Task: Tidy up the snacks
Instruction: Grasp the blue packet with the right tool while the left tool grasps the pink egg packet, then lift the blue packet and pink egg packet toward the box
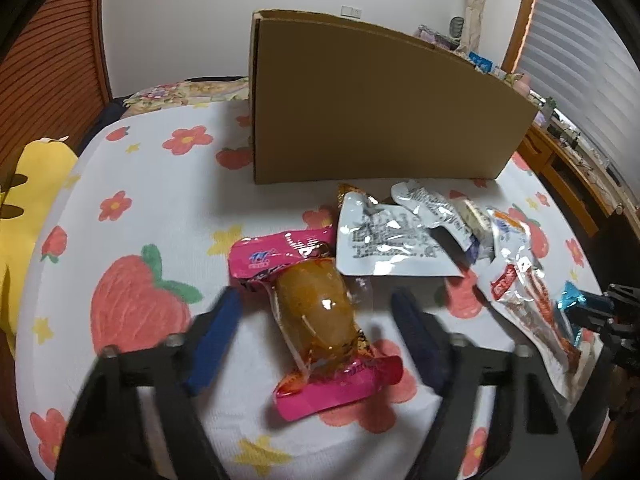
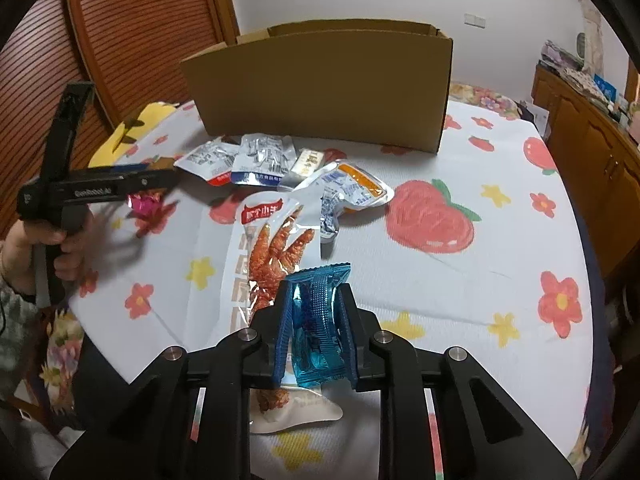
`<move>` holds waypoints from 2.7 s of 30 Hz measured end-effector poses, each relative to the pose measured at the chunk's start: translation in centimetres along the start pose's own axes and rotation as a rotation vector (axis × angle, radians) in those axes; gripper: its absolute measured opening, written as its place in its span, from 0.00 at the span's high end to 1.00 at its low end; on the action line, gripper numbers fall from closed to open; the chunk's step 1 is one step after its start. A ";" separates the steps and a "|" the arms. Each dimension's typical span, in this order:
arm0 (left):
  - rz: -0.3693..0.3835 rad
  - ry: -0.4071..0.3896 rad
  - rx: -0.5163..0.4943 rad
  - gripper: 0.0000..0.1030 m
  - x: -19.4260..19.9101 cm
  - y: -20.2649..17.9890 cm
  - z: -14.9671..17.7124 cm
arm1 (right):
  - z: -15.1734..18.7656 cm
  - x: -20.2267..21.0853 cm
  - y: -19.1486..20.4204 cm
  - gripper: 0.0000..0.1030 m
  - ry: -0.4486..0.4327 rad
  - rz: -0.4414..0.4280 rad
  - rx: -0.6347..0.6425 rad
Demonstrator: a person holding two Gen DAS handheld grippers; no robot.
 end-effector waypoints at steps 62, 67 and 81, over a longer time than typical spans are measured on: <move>0.000 -0.183 -0.068 0.62 9.2 -4.4 -0.1 | -1.0 6.3 -0.8 0.81 -0.160 -0.033 -0.081; 0.011 -0.203 -0.084 0.62 9.8 -5.4 -1.0 | -1.5 7.3 0.0 0.81 -0.182 -0.043 -0.064; 0.047 -0.251 -0.116 0.62 10.0 -6.5 -3.3 | -3.7 8.4 1.0 0.80 -0.218 -0.053 -0.038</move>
Point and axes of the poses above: each gripper's, at about its wrist camera, not at the fingertips, and x roughly against the way its jaws point, y to its left, z to its underside, the point moved 2 cm from there along -x, roughly the way its jaws point, and after that the axes turned 15 degrees about -x, right-handed, at the moved point
